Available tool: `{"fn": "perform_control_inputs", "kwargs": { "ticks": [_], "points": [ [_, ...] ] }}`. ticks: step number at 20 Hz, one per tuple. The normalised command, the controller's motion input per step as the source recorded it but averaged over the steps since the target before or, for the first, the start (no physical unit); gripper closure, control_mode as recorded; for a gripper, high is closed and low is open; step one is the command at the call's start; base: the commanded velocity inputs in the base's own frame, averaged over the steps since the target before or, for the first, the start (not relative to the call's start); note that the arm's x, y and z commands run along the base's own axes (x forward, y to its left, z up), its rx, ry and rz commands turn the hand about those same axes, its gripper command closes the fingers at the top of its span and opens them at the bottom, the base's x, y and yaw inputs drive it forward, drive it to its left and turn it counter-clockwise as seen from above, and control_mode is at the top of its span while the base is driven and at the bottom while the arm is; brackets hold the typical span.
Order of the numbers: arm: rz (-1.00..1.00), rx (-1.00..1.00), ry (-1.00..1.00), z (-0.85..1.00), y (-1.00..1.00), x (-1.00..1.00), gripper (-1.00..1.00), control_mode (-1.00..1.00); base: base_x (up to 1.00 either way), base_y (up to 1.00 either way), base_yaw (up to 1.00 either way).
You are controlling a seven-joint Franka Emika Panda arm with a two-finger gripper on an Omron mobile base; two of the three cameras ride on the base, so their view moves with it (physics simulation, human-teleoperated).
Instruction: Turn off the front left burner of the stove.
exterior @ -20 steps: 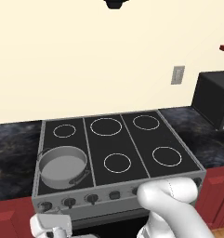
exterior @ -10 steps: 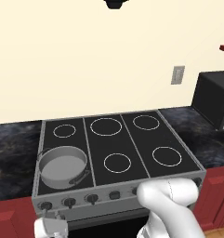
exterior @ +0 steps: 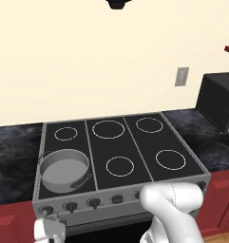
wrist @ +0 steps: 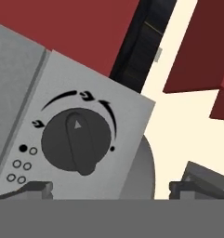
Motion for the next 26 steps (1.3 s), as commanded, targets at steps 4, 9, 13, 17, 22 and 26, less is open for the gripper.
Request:
{"fn": "perform_control_inputs", "kwargs": {
  "ticks": [4, 9, 13, 17, 22, 26],
  "points": [
    [0.0, 0.02, 0.04, -0.2, 0.3, 0.05, -1.0, -1.0, 0.0, 0.0, 0.0],
    [0.0, 0.0, 0.07, -0.29, 0.25, 0.02, -1.0, -1.0, 0.0, 0.0, 0.0],
    [0.0, 0.0, 0.12, -0.4, 0.26, 0.02, -1.0, -1.0, 0.0, 0.0, 0.0],
    [0.0, 0.0, 0.19, -0.46, 0.16, 0.03, -1.0, -1.0, 0.0, 0.0, 0.0],
    [0.0, 0.0, 0.2, -0.54, 0.24, 0.0, -1.0, -1.0, 0.0, 0.0, 0.0],
    [0.0, 0.0, 0.11, -0.43, 0.31, 0.0, -1.0, -1.0, 0.0, 0.0, 0.0]
  ]
}}
